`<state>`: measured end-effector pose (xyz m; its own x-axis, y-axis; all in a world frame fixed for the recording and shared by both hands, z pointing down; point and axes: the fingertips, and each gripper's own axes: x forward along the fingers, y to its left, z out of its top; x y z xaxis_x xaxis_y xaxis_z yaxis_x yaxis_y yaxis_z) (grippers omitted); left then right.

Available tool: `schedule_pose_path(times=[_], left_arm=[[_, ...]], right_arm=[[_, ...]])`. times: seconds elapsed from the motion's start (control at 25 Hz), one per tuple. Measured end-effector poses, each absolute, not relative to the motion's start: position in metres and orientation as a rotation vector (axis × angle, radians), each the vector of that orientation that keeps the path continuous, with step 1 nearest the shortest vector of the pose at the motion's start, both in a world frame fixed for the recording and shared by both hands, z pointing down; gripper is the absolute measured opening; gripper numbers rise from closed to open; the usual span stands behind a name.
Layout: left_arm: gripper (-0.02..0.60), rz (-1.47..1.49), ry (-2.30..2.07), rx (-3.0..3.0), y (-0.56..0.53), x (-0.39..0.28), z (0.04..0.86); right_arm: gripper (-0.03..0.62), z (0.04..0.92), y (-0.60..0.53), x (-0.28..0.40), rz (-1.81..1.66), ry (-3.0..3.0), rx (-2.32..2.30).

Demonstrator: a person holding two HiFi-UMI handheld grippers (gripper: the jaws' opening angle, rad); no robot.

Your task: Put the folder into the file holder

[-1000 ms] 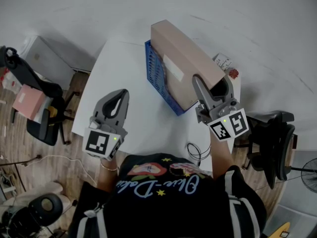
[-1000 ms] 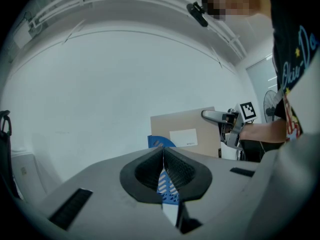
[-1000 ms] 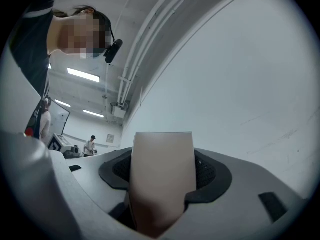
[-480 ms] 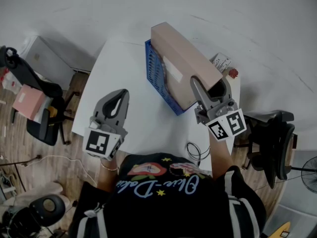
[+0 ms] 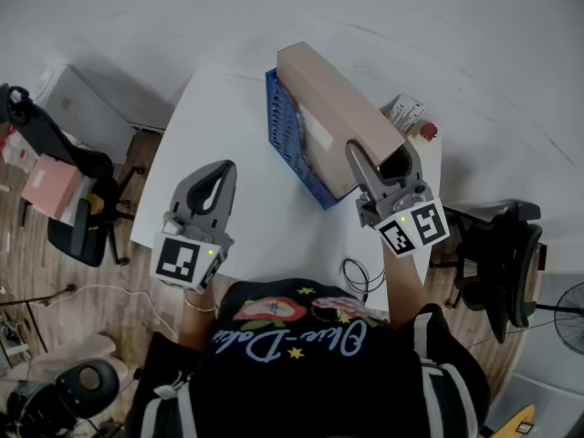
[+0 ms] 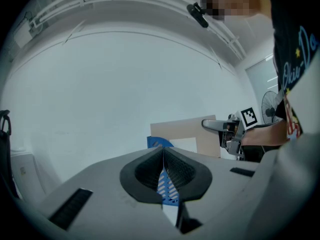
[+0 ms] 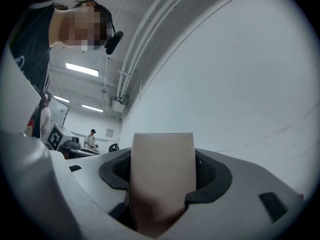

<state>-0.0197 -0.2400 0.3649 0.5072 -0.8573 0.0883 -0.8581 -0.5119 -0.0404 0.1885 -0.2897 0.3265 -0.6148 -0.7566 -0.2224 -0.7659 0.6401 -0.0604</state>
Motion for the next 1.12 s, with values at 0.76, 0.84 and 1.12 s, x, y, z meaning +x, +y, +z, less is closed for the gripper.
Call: schedule_pose_path(times=[0.76, 0.84, 1.12], left_arm=[[0.005, 0.142, -1.546, 2.721, -0.239, -0.019, 0.365], [0.005, 0.141, -1.545, 2.722, -0.239, -0.019, 0.364], [0.005, 0.151, -1.543, 2.760, -0.234, -0.018, 0.362]], right_arm=[[0.273, 0.362, -0.289, 0.186, 0.006, 2.711, -1.288], [0.273, 0.363, -0.289, 0.186, 0.009, 2.717, -1.286], [0.273, 0.365, -0.284, 0.187, 0.021, 2.714, -1.280]])
